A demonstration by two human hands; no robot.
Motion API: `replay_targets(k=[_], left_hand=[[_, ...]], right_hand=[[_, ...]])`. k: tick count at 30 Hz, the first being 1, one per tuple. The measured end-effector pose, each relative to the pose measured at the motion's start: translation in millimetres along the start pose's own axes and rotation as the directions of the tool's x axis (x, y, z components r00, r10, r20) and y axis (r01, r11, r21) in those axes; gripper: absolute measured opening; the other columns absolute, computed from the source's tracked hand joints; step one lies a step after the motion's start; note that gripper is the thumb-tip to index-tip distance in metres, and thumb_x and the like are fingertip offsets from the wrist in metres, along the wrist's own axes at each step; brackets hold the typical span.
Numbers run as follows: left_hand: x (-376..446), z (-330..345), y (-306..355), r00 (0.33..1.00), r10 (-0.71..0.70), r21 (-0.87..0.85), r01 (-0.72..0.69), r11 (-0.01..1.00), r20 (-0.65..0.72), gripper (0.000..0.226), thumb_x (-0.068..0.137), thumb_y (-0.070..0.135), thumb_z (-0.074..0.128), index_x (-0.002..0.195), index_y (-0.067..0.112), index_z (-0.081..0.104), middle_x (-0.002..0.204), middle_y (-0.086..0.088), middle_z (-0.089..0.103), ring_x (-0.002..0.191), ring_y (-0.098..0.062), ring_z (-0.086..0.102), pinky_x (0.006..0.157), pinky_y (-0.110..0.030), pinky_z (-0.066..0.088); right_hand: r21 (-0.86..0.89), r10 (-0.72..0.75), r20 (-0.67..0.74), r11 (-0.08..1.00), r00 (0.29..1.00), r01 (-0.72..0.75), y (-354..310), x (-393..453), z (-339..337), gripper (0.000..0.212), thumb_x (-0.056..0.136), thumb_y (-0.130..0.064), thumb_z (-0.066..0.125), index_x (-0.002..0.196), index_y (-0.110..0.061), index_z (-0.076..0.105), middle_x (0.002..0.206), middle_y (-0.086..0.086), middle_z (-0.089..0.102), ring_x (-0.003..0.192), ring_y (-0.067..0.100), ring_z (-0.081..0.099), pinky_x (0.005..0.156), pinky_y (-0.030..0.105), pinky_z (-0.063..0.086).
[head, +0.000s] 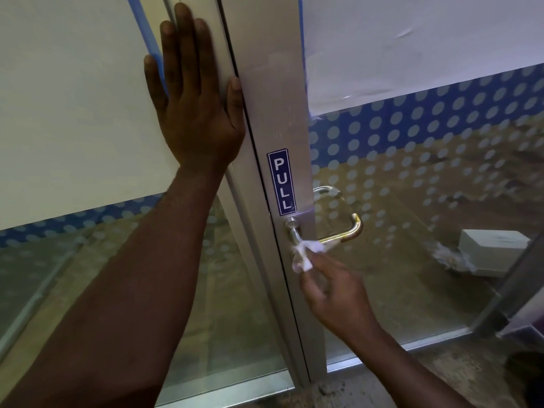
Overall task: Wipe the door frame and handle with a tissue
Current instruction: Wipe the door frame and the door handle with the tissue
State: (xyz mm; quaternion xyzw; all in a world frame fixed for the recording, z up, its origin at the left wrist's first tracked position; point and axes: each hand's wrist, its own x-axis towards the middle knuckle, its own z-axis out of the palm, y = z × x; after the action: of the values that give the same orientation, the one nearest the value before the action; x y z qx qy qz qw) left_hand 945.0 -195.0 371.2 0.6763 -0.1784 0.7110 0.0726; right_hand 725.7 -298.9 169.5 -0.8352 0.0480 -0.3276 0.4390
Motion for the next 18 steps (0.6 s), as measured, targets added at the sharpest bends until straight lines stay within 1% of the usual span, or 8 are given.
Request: replay_targets(k=[1,2,5,8,11,13,16,18], left_hand=[[-0.1,-0.1,0.1,1.000,0.001,-0.002,-0.001,1.000,-0.002,0.059,0.107,0.043,0.035,0.151,0.003,0.040,0.154,-0.021,0.043,0.145,-0.034,0.034,0.121,-0.049,0.020],[-0.1,-0.3,0.1,1.000,0.003,-0.004,-0.003,1.000,-0.003,0.059,0.108,0.043,0.034,0.151,0.004,0.040,0.154,-0.021,0.043,0.145,-0.034,0.034,0.121,-0.050,0.021],[-0.3,-2.0,0.8,1.000,-0.002,-0.012,0.002,1.000,0.002,0.058,0.108,0.043,0.034,0.152,0.005,0.038,0.155,-0.020,0.042,0.145,-0.033,0.033,0.121,-0.051,0.021],[0.0,-2.6,1.0,1.000,-0.002,-0.007,0.002,1.000,0.004,0.058,0.108,0.042,0.034,0.152,0.005,0.038,0.156,-0.020,0.041,0.146,-0.032,0.033,0.121,-0.050,0.021],[0.6,-2.6,0.8,1.000,-0.001,-0.007,0.001,1.000,-0.011,0.058,0.108,0.042,0.035,0.150,0.004,0.041,0.154,-0.020,0.043,0.144,-0.033,0.034,0.121,-0.048,0.019],[-0.4,-1.7,0.8,1.000,-0.002,-0.005,0.002,1.000,-0.023,0.058,0.108,0.042,0.034,0.150,0.003,0.041,0.154,-0.021,0.044,0.144,-0.034,0.034,0.122,-0.047,0.018],[0.0,-2.3,-0.1,1.000,-0.017,-0.004,0.017,1.000,-0.026,0.058,0.108,0.043,0.034,0.150,0.003,0.041,0.154,-0.022,0.043,0.144,-0.035,0.034,0.124,-0.035,0.001],[0.1,-4.0,1.0,1.000,-0.020,-0.008,0.020,1.000,-0.011,0.058,0.109,0.043,0.033,0.151,0.003,0.039,0.155,-0.021,0.042,0.145,-0.034,0.033,0.124,-0.037,0.001]], right_hand=[[-0.168,-0.135,0.046,0.976,0.990,0.141,-0.4,6.4,3.4,0.026,0.086,-0.023,0.062,0.110,-0.018,0.069,0.107,0.002,0.070,0.099,0.012,0.063,0.084,0.021,0.048],[-0.303,-0.175,0.120,0.931,0.977,0.204,-3.1,13.9,8.1,0.029,0.089,-0.026,0.060,0.115,-0.014,0.066,0.118,0.007,0.066,0.111,0.020,0.059,0.091,0.027,0.047],[-0.604,-0.093,0.218,0.769,0.971,0.209,-6.7,29.5,25.2,0.034,0.097,-0.023,0.045,0.123,-0.010,0.062,0.132,0.012,0.060,0.127,0.025,0.051,0.112,0.039,0.031],[-0.653,-0.060,0.180,0.739,0.982,0.165,-11.0,39.9,32.9,0.047,0.090,-0.008,0.029,0.118,-0.001,0.066,0.123,0.017,0.065,0.120,0.028,0.058,0.113,0.039,0.033],[-0.724,-0.035,0.159,0.675,0.987,0.141,-24.4,47.3,44.1,0.026,0.081,-0.002,0.056,0.099,-0.001,0.074,0.097,0.018,0.073,0.092,0.026,0.070,0.103,0.034,0.045],[-0.747,0.020,0.217,0.647,0.976,0.153,-34.6,51.7,47.8,0.017,0.077,-0.005,0.062,0.087,-0.006,0.075,0.083,0.013,0.073,0.076,0.021,0.070,0.099,0.031,0.047],[-0.752,0.012,0.251,0.632,0.968,0.188,-28.0,50.9,43.3,0.029,0.088,-0.001,0.049,0.111,0.003,0.066,0.102,0.021,0.070,0.094,0.028,0.067,0.112,0.035,0.034],[-0.772,-0.050,0.249,0.592,0.967,0.229,-19.2,47.5,29.5,0.028,0.079,-0.001,0.062,0.106,0.003,0.070,0.092,0.019,0.073,0.086,0.025,0.071,0.107,0.032,0.040]])
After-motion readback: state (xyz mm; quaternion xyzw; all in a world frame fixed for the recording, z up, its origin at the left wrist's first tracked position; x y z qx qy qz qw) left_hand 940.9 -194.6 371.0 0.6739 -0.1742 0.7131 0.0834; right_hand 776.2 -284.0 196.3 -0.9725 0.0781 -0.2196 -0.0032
